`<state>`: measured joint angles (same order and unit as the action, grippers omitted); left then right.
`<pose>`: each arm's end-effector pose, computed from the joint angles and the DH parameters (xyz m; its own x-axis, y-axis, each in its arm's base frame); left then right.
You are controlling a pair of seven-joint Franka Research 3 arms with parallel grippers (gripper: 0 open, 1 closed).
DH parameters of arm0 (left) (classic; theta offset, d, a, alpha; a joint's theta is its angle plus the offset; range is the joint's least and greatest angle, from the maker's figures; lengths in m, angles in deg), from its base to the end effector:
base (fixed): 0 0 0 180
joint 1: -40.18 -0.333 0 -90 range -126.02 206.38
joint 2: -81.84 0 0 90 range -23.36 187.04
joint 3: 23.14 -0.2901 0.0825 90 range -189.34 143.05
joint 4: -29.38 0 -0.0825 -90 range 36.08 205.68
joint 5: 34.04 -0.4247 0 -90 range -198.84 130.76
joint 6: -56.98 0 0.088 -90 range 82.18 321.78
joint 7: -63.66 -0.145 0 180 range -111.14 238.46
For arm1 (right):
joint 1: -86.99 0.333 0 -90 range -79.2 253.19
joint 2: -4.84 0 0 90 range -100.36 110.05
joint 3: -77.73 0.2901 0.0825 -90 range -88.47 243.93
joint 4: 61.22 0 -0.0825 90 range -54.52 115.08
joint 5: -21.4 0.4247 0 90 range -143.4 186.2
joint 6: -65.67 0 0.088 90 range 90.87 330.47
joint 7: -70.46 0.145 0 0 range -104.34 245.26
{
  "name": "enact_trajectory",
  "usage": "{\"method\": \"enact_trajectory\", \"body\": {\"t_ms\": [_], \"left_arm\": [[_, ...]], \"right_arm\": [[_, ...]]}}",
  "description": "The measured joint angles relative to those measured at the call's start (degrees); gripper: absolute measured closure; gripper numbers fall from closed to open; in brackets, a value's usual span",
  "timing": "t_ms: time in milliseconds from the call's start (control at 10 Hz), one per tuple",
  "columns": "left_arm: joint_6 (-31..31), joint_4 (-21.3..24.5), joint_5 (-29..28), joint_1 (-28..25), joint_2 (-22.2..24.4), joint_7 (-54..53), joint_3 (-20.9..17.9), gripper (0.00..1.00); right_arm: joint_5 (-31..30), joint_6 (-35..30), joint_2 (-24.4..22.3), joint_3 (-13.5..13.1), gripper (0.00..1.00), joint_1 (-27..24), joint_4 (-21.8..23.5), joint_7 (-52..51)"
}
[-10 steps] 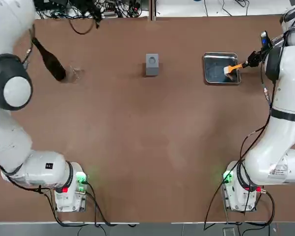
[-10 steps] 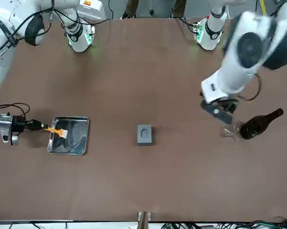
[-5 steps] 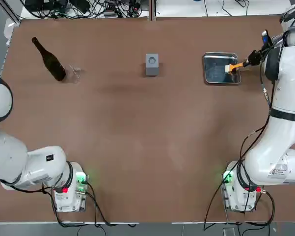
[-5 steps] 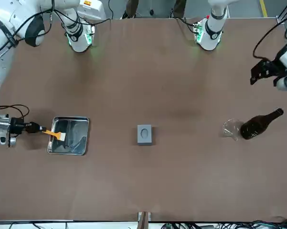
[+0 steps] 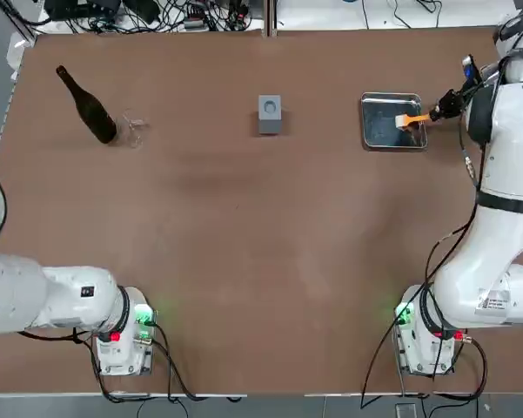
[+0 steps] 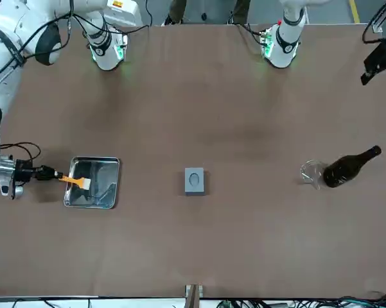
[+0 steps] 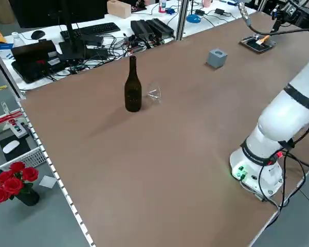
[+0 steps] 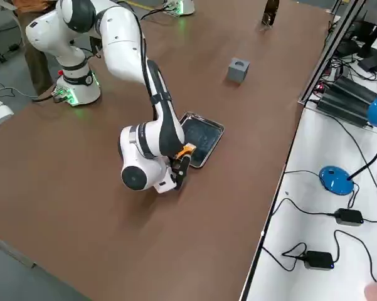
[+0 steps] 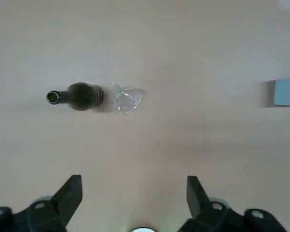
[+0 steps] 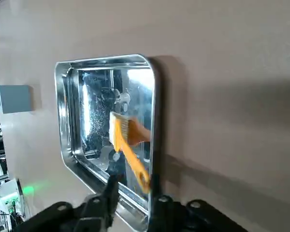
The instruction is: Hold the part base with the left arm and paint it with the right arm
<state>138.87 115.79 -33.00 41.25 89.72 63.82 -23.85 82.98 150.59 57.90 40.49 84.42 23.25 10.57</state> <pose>0.5381 -0.0057 0.6574 0.9983 -0.0061 0.0586 -0.0072 -0.9998 0.0197 0.5924 -0.2705 0.1093 0.9983 0.0563 -0.0178 0.0257 -0.6852 -0.7279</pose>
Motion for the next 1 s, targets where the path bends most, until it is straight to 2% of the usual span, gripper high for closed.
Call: {"method": "enact_trajectory", "body": {"t_ms": [300, 600, 800, 1000], "left_arm": [[-0.09, 4.26, 0.00, 1.27, 4.16, 0.29, -0.31, 0.03], [-0.04, 2.39, 0.00, 2.03, 1.51, 0.84, -0.31, 0.03], [-0.08, -0.62, 0.00, 1.95, -2.38, 0.90, -0.35, 0.03], [-0.08, -1.71, 0.00, 1.85, -4.29, 0.91, -0.49, 0.03]], "right_arm": [[0.00, 0.11, 0.03, -1.18, 0.63, -0.02, -0.53, -1.08], [-2.06, 0.11, 0.02, -2.36, 0.59, 0.01, -3.05, -2.05], [-4.40, 0.78, -0.23, -3.41, 0.37, 0.37, -5.97, -2.05], [-7.09, 3.92, -1.46, -5.09, 0.04, 1.27, -8.69, -2.06]]}}
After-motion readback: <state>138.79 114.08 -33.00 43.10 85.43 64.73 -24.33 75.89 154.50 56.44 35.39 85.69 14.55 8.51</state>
